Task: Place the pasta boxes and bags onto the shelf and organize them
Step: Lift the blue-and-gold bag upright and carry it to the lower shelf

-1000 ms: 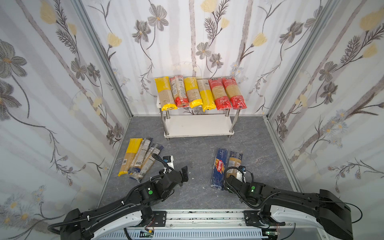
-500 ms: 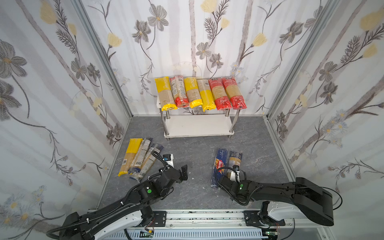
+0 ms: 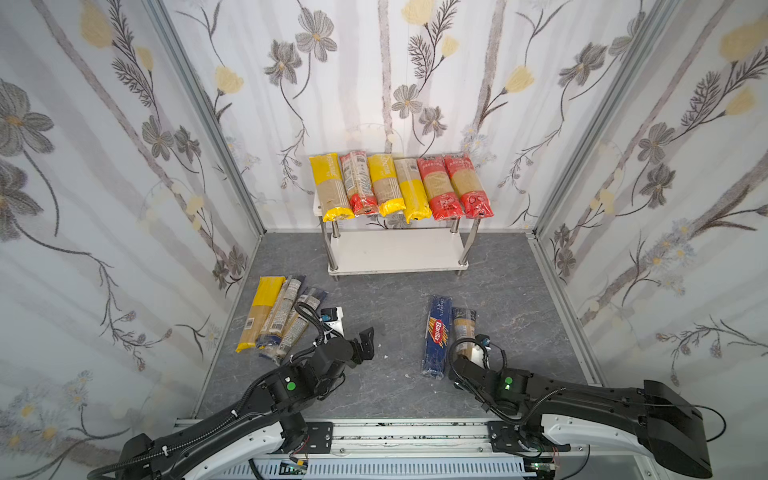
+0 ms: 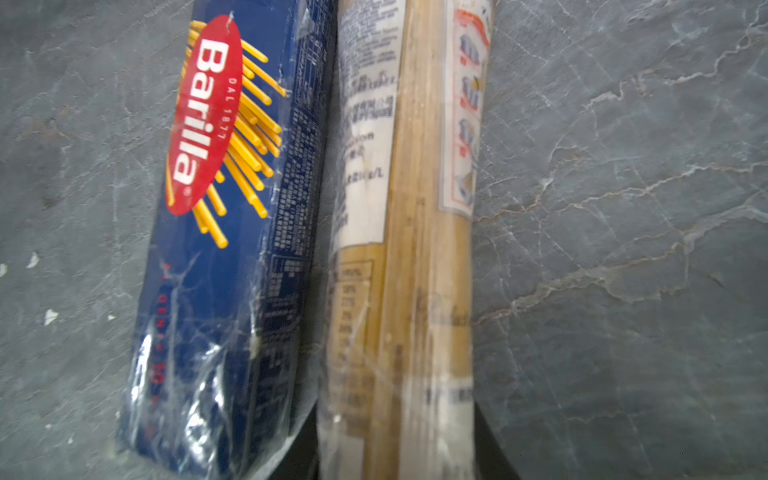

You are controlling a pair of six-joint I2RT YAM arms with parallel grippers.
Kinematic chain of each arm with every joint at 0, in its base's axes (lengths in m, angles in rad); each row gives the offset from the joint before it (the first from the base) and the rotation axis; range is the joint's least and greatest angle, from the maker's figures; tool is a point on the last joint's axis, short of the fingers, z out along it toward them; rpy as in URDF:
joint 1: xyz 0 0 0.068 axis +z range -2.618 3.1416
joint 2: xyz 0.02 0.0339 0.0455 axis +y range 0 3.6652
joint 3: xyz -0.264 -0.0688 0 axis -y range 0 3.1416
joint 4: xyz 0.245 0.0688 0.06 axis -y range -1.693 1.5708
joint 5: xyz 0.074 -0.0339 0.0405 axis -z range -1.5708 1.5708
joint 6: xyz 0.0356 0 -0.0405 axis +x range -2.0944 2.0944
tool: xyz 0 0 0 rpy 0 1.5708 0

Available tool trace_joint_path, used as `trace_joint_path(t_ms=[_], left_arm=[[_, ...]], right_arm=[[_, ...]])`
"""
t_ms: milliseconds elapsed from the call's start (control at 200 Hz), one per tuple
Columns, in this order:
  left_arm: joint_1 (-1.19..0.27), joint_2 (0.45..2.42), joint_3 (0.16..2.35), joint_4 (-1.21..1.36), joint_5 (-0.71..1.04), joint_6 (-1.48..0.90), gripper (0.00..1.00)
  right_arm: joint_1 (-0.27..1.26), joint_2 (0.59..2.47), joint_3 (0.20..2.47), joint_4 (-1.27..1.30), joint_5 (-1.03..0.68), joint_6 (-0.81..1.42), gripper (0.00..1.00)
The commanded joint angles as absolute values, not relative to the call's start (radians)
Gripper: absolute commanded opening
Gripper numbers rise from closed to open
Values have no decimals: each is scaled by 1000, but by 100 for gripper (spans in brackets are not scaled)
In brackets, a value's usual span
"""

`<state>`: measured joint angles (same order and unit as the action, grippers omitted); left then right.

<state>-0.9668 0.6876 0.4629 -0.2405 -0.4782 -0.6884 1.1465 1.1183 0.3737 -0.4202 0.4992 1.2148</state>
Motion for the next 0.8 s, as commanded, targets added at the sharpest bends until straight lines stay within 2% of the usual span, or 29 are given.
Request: trace_joint_path(t_ms=[0,145,390,624,794], left_arm=[[-966,700,482,-218,-500,-697,100],[-966,712,494,-218,-513,-702,100],[-966,721,510,-217,-532,-701,100],[-963,764,538,-216,-559,-681,100],[-955,799,557,-209,-578,-664,100]], right_arm=[[1146,1042,379,-390,563,1141,20],[1135,975,409,-388,584,1062,20],[1089,985,484,-341,600,924,19],[964,1089,537,-137,566,717,19],[833,1225,619,6,479,573,18]])
